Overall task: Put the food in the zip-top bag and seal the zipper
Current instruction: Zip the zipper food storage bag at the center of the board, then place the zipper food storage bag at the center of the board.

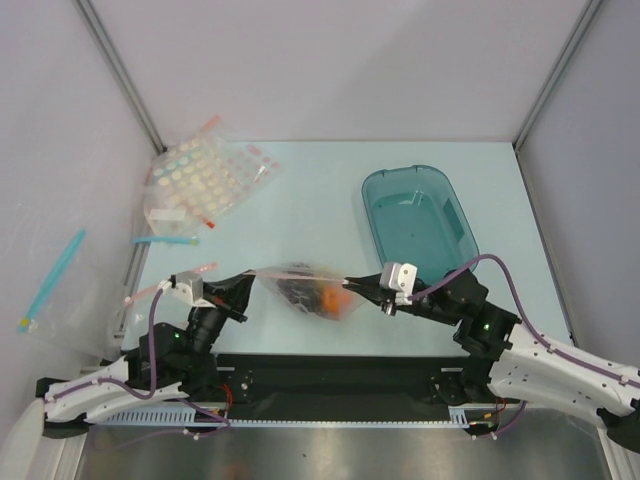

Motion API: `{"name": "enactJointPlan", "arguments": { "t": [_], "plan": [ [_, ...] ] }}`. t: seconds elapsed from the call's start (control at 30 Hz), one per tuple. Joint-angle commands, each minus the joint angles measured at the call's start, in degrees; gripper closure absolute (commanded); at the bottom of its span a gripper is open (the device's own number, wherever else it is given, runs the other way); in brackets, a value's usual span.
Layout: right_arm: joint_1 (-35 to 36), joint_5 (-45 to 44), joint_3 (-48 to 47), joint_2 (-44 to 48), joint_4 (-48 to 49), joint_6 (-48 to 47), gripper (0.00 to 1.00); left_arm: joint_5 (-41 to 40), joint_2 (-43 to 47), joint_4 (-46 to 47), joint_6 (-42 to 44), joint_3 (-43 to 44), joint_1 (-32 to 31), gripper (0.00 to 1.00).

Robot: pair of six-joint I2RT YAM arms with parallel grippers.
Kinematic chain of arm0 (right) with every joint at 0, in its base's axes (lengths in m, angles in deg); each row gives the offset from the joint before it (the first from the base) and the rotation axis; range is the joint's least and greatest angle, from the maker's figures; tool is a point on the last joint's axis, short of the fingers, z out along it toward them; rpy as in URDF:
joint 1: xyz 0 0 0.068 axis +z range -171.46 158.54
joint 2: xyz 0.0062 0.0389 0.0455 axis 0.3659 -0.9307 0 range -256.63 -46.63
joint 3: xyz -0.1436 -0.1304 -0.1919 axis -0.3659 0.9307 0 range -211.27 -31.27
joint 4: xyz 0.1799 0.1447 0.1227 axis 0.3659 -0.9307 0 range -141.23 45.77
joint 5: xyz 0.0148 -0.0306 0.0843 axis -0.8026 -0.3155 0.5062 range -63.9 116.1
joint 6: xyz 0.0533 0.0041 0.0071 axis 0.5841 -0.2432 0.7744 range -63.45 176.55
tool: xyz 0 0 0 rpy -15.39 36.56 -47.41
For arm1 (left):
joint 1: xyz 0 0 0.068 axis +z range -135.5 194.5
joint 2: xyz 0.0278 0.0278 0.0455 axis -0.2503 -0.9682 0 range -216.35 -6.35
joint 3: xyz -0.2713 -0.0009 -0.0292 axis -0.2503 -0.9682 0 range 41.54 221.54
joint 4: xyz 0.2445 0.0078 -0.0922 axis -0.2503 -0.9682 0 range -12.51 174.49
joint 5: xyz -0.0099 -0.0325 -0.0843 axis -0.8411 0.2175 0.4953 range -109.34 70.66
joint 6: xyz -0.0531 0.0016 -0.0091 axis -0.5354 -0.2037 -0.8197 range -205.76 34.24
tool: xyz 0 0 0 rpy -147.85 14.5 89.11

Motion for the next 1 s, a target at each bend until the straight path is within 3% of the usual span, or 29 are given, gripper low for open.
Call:
{"name": "enactJointPlan", "arguments": {
  "t": [0.0,0.37,0.77,0.97],
  "plan": [
    [-2.59,-3.32,0.89,3.35,2.55,2.78,1.00,-14.17,0.93,-0.96,-0.92,0.30,1.07,1.00],
    [-11.73,-5.16,2.29,6.86,2.73,9.28,1.00,-16.72,-0.22,-2.37,-2.41,1.27,0.99,1.00],
    [-13.23,-11.58,2.21,9.50,-0.35,11.39,1.00,-18.65,-1.45,-2.72,-2.50,2.85,1.07,1.00],
    [-12.36,1.42,0.72,9.07,3.69,14.71,1.00,-14.88,-5.39,-4.21,-2.67,6.62,1.07,1.00]
  ]
}}
